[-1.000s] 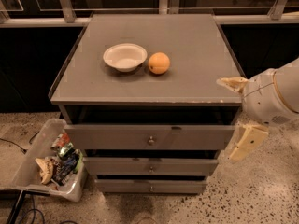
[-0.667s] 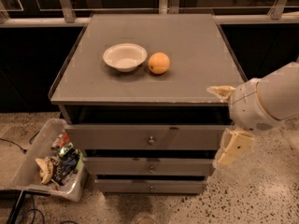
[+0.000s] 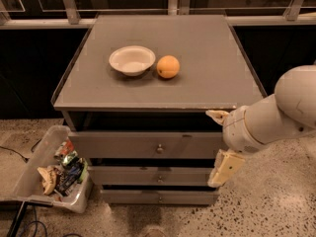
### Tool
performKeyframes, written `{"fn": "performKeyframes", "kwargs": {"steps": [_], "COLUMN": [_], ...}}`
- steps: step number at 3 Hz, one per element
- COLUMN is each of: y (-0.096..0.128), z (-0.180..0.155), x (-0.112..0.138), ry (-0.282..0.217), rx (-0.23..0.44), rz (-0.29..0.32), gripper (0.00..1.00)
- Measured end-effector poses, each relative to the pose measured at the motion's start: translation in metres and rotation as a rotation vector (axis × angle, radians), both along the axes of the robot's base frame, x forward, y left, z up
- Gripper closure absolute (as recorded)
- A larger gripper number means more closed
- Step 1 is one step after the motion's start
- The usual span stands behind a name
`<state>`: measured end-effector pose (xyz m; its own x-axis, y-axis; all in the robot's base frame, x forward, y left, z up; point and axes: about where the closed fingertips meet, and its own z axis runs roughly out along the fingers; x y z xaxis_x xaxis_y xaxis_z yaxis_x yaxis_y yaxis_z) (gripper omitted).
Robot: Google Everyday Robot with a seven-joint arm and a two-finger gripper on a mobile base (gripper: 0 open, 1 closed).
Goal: Open top drawer
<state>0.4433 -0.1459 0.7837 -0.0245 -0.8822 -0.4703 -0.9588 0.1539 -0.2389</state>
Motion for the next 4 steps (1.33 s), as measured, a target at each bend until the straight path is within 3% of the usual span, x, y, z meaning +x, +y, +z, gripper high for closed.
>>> {"fn": "performKeyframes", "kwargs": {"steps": [1, 2, 4], "y": [-0.02, -0.02, -0.023], "z": [-0.048, -0.049, -0.097], "x": [0.042, 0.042, 0.068], "ry": [-0.031, -0.03, 0.016], "rx": [-0.022, -0.021, -0.01], "rz": [-0.054, -0.053, -0.089], "gripper": [0.0, 0.0, 0.0]}}
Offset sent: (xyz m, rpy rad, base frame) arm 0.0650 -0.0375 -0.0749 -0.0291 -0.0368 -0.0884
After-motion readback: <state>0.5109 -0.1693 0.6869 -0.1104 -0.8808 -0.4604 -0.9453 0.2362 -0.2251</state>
